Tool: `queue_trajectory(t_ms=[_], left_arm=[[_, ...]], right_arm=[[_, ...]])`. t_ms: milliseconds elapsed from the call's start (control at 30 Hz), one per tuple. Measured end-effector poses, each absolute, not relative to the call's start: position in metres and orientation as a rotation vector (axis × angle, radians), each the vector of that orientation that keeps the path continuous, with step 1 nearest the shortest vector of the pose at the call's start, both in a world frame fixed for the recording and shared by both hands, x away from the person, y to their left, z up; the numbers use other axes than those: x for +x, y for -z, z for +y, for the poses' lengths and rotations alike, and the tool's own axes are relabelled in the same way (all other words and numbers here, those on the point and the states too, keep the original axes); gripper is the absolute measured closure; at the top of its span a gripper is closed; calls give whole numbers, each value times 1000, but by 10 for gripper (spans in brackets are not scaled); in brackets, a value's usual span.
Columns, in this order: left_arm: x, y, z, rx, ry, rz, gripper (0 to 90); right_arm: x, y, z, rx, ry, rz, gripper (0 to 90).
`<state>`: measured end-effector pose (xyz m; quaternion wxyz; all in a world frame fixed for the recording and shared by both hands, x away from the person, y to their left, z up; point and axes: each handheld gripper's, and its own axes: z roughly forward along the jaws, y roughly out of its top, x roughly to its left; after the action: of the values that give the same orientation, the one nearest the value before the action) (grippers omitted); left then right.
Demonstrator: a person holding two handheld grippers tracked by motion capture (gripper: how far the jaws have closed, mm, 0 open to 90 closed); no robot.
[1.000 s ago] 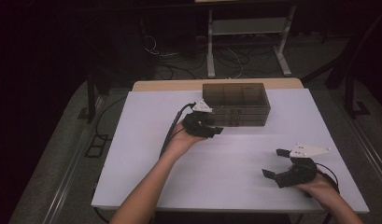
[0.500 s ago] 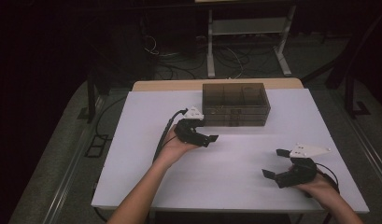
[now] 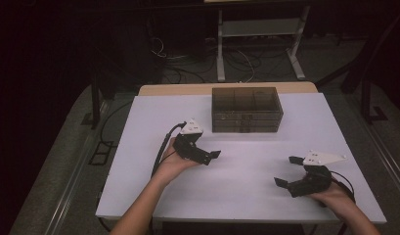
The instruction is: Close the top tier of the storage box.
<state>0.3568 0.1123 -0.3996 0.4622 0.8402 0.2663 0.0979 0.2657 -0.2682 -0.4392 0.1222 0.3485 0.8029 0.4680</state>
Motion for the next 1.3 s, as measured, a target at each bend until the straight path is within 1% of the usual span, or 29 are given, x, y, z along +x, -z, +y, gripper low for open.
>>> queue_trajectory(t_ms=[300, 933, 1300], left_arm=[[343, 406, 127, 2045, -217, 651, 0], [311, 419, 164, 1995, -242, 671, 0], [299, 427, 187, 1975, -265, 699, 0]], right_arm=[[266, 439, -268, 1019, -1366, 2343, 3], [266, 440, -268, 1019, -1360, 2342, 3], [266, 440, -268, 1019, -1359, 2342, 3]])
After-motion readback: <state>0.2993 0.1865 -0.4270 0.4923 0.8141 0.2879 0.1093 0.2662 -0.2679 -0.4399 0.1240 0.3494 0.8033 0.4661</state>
